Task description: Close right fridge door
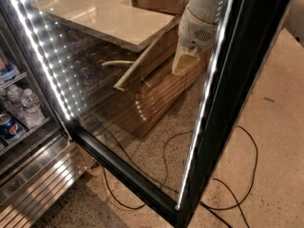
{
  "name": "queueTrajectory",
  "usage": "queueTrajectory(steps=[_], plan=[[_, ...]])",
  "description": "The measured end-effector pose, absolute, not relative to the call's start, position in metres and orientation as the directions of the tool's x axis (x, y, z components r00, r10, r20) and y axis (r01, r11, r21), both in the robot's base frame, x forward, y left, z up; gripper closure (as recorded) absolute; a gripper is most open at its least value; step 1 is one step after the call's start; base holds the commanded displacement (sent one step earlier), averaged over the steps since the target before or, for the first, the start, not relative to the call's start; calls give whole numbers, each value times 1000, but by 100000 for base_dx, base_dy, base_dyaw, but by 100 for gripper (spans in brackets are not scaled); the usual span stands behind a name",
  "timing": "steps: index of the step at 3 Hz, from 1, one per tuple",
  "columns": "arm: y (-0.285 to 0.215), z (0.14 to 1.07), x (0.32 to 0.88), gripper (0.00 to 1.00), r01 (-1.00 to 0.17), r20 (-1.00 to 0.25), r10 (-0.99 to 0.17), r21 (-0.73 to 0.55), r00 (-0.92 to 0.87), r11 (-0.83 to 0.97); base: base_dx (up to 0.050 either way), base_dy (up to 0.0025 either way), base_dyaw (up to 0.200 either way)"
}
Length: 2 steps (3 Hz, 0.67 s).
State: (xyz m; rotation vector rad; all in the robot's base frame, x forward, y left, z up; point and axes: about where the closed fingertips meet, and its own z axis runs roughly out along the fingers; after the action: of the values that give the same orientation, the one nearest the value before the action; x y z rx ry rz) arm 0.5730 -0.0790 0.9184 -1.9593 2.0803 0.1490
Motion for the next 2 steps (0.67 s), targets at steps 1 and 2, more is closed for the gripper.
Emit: queueTrajectory(steps=[1,2], plan=[[-79,918,573,100,-991,-271,-962,-115,-42,75,-3838,-248,12814],[-79,918,573,100,-991,-271,-962,-115,-42,75,-2887,-235,16211]])
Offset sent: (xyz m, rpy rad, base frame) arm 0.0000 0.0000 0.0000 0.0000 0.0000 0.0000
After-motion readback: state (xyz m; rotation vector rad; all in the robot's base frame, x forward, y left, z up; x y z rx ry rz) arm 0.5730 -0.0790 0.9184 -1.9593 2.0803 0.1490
